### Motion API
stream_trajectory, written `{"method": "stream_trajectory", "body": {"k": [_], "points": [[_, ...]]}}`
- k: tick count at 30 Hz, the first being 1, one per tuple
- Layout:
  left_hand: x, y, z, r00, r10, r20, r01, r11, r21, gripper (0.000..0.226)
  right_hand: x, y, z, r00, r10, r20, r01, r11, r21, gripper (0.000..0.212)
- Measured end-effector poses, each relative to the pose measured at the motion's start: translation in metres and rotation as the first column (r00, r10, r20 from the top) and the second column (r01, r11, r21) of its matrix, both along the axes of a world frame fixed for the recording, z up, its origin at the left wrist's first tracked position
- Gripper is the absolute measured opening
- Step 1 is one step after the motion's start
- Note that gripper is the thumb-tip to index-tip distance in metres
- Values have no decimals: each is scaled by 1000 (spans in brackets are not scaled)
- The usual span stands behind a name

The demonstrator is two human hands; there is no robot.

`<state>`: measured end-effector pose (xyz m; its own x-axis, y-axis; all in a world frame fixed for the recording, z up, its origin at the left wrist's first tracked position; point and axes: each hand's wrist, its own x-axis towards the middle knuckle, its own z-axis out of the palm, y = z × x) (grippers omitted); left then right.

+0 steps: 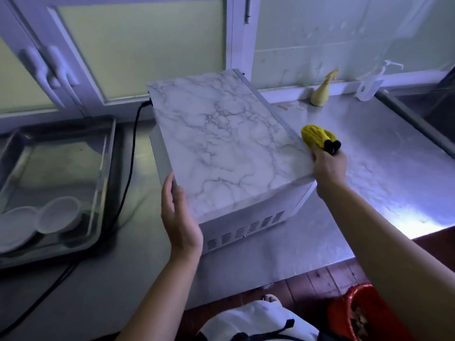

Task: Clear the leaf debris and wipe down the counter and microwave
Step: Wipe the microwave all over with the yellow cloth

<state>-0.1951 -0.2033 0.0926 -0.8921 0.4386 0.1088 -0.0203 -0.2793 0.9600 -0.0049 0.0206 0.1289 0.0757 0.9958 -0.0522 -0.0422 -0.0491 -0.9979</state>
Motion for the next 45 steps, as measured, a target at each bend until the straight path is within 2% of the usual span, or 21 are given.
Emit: {"method": "stream_trajectory", "body": {"k": [1,3,6,7,10,12,13,15,16,18,20,24,27,30,33,36,39,42,45], "points": [[1,1,-1,999,25,31,-26,999,39,49,0,3,-5,998,-32,56,34,999,-40,27],[2,4,-1,996,80,43,-82,995,56,51,7,7,-12,950,-110,291,150,982,-118,46],[3,9,-4,989,144,41,-146,988,46,48,16,11,-10,883,-40,468,112,985,-128,67],[3,10,-5,987,153,49,-155,986,54,48,18,11,-9,835,-2,550,84,989,-124,70],[2,11,-6,986,152,68,-158,983,94,46,17,15,-2,574,58,817,-27,998,-52,75],[2,12,-5,985,155,76,-162,983,91,46,17,22,7,469,125,874,-144,988,-64,81],[3,12,-5,984,160,71,-166,983,76,46,17,26,12,452,144,880,-174,982,-71,84],[4,12,-5,984,174,34,-175,984,34,46,16,37,20,486,136,863,-173,983,-57,84],[4,11,-5,984,179,14,-179,984,21,45,12,41,23,548,153,823,-184,981,-60,79],[4,11,-6,985,173,0,-173,985,14,44,1,43,26,703,251,665,-283,957,-62,59],[4,10,-5,990,138,-4,-138,990,18,44,-9,40,25,766,349,540,-406,914,-14,38],[2,3,-9,1000,9,-20,-9,1000,-11,49,-9,36,19,760,391,518,-488,871,58,36],[2,-2,-14,995,-54,-90,44,993,-108,63,-2,35,21,722,512,465,-574,819,-10,41],[1,-5,-14,991,-92,-102,76,986,-150,59,3,33,23,692,623,365,-657,753,-39,44],[0,-7,-10,986,-135,-98,119,980,-160,58,2,29,24,686,644,338,-667,743,-63,44],[-6,-14,-10,985,-145,-97,129,979,-155,58,1,17,24,724,637,264,-648,760,-58,42],[-24,-27,-12,984,-156,-85,147,984,-105,61,-1,-7,14,799,572,183,-573,818,-53,36],[-50,-46,-15,974,-210,-83,206,977,-59,61,-5,-40,5,838,514,184,-527,850,26,43],[-73,-68,-23,956,-268,-116,261,963,-73,60,-2,-76,-5,889,417,190,-429,903,26,39]]}}
